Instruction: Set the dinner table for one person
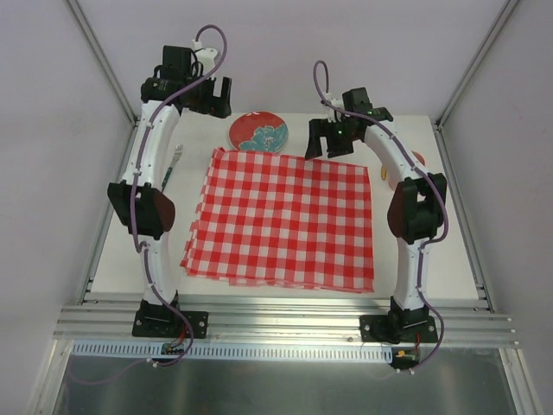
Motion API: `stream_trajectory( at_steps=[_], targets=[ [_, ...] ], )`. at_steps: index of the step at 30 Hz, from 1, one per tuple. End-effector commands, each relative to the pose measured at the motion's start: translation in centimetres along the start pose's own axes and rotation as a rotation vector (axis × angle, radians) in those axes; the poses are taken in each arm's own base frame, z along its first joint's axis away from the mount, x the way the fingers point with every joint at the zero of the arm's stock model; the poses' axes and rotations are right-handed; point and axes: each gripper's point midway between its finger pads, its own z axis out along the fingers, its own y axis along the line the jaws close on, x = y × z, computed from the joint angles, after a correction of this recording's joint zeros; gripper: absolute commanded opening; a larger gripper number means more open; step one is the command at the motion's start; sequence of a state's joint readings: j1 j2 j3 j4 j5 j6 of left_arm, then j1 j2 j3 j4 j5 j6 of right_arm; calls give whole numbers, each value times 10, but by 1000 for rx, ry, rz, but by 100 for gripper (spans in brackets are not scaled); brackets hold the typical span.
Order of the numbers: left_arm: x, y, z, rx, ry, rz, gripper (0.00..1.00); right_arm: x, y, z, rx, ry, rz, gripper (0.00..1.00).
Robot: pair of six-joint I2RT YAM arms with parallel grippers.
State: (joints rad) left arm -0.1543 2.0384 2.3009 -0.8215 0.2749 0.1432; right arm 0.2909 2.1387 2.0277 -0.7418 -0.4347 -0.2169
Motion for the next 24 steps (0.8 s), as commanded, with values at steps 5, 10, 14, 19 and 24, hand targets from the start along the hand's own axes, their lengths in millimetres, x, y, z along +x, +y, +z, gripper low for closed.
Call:
stream_trajectory(
  at_steps=[5, 10, 14, 19, 24],
  targets=[
    [45, 66, 109, 38, 71, -187, 75, 34, 27, -20, -4, 140, -102, 97],
    [45, 89, 139, 87, 4, -281, 71, 53, 22, -35, 73, 183, -165, 97],
    [48, 108, 151, 106, -28, -364, 75, 73, 14, -44, 129, 238, -178, 97],
    [52, 106, 168, 232, -65, -432, 75, 103, 6, -42, 183, 323, -223, 97],
    [55, 91, 180, 343, -75, -516, 79, 107, 7, -34, 206, 361, -258, 97]
  ],
)
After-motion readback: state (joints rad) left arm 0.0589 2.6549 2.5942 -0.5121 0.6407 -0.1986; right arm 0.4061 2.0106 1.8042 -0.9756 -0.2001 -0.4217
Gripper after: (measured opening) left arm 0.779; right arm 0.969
